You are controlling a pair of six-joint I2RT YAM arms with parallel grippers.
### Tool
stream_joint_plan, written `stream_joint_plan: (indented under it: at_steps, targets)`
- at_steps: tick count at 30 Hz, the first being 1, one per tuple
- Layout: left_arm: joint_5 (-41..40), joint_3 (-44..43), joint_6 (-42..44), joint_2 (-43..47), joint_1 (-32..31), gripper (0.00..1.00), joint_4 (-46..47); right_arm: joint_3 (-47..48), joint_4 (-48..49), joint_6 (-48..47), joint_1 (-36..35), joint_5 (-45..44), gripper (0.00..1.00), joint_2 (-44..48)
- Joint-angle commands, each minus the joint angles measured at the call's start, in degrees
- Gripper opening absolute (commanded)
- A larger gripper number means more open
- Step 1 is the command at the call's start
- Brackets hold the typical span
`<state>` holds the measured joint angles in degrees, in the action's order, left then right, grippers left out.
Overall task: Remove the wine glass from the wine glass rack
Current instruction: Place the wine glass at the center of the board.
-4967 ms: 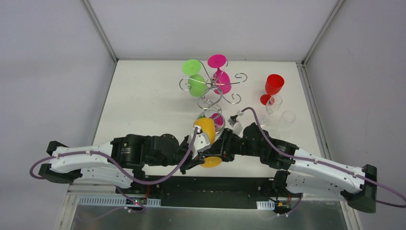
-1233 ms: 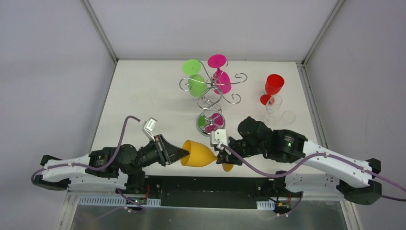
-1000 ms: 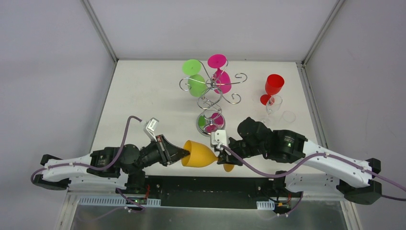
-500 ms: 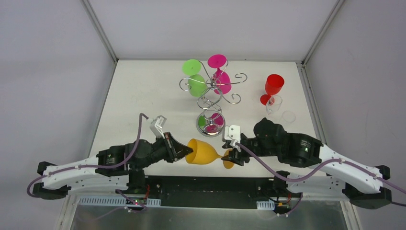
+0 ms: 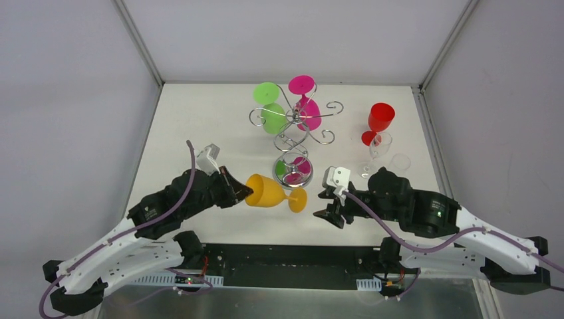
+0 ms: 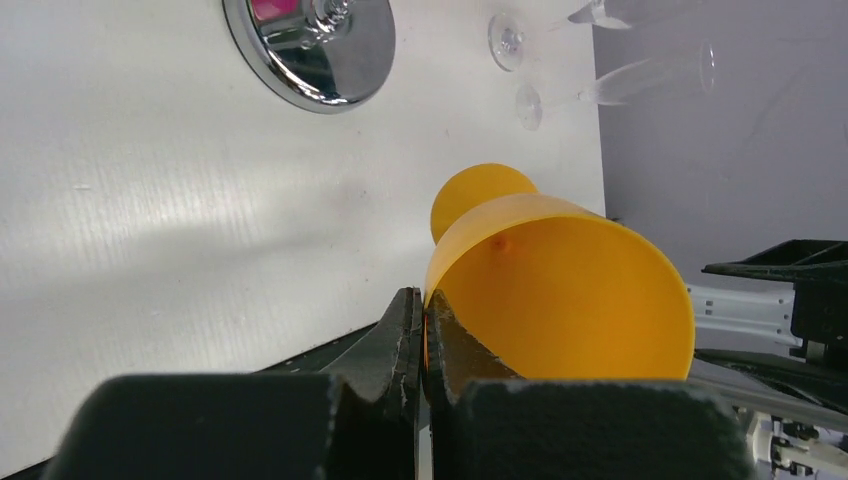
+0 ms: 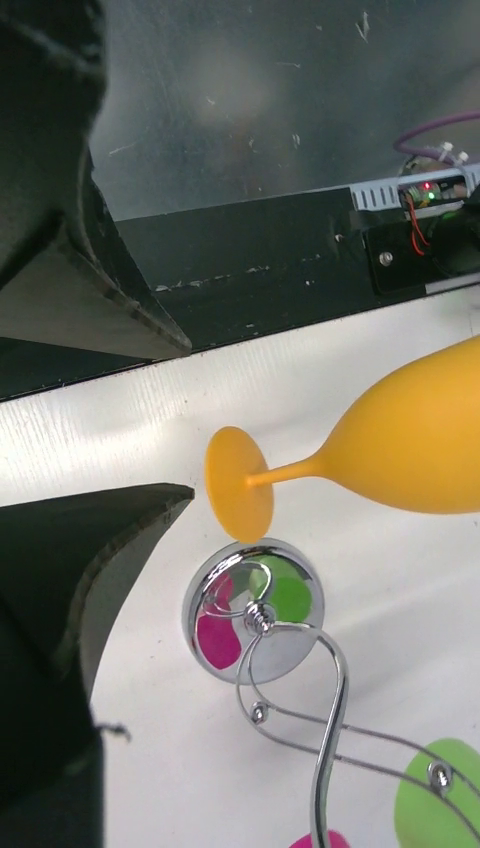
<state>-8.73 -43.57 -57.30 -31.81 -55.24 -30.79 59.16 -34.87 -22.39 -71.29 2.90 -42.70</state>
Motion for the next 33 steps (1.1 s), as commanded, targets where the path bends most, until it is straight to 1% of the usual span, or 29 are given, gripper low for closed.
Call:
stream_joint_plan:
  at_steps: [1,5,8,12,15,20,22,24,26,29,33]
  targets:
    - [2.37,-6.78,6.52,-4.98,5.12,0.00,-6.08,1.24,3.02,5.47,-0.25,-7.10,0.53,0.55]
    - [6.94,-9.62,9.12,-8.70,11.80,0.00,-6.92,2.57,3.21,8.35,-0.23,-11.58,0.58,0.51]
    - [7.68,-11.86,11.39,-10.34,16.40,0.00,-8.77,3.82,2.75,12.11,-0.26,-14.80,0.63,0.14]
    - [7.82,-16.21,15.46,-14.04,22.73,0.00,-12.64,6.48,0.03,17.06,-0.21,-19.80,0.71,-1.22]
    - [10.86,-20.46,18.40,-17.22,29.03,0.00,-15.10,9.09,-3.88,19.30,-0.14,-21.01,0.72,-2.30]
    - [11.84,-27.41,21.50,-22.35,36.93,0.00,-18.93,10.65,-7.42,20.56,-0.17,-21.35,0.74,-1.09]
    - [10.27,-30.08,22.61,-24.89,39.01,0.00,-20.75,9.87,-7.75,19.61,-0.15,-20.18,0.75,0.38]
    - [7.78,-33.05,24.21,-27.70,40.79,0.00,-22.39,8.83,-7.13,20.36,-0.16,-21.44,0.75,2.02]
    - [4.09,-36.79,25.73,-30.94,41.64,0.00,-24.26,8.48,-7.49,21.49,-0.15,-22.93,0.75,2.51]
    - [1.24,-42.39,27.35,-36.97,42.66,0.00,-25.71,8.82,-9.14,22.98,-0.18,-24.17,0.75,2.09]
    - [-3.04,-50.31,29.25,-43.96,43.26,0.00,-27.35,8.93,-11.47,24.26,-0.16,-23.20,0.75,2.42]
